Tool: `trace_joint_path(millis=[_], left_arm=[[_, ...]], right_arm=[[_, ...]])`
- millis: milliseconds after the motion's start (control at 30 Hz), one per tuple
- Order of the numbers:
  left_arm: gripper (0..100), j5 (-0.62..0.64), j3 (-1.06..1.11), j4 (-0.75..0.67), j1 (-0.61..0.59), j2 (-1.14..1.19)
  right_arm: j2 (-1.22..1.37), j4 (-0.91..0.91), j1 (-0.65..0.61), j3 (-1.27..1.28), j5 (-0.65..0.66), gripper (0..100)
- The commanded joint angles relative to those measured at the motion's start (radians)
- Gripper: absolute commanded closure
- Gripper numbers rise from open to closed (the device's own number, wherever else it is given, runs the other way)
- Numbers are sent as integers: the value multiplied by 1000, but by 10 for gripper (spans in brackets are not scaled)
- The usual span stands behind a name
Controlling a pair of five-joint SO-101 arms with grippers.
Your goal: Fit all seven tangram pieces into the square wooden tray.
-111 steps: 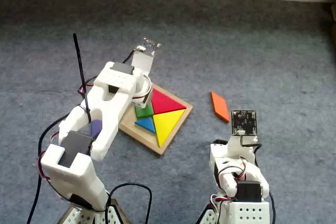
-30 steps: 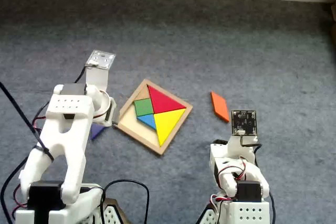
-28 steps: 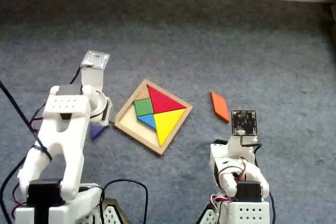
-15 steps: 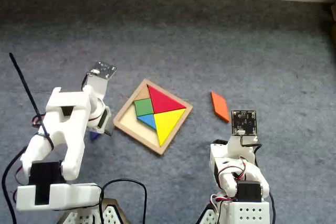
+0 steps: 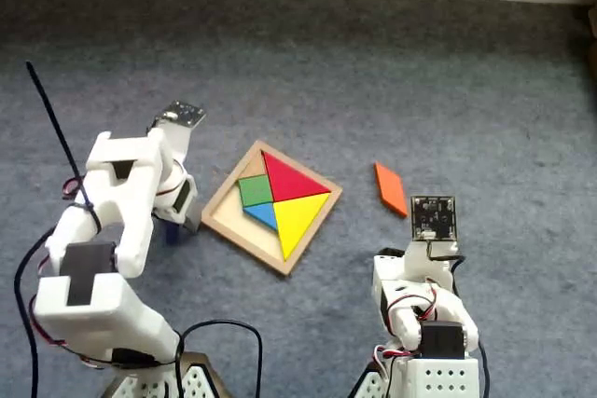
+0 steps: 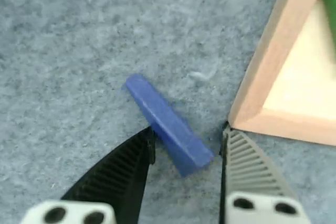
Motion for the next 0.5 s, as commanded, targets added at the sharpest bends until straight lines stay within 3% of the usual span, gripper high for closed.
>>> trace_joint_path(millis=[0, 200, 467], left_arm=[[848, -5, -102, 51, -1, 59], [855, 32, -114, 51, -7, 68], [945, 31, -124, 51, -2, 65]], right_arm=[[-21, -1, 12, 111, -5, 972], [-21, -1, 13, 111, -5, 972], [-21, -1, 13, 111, -5, 972]])
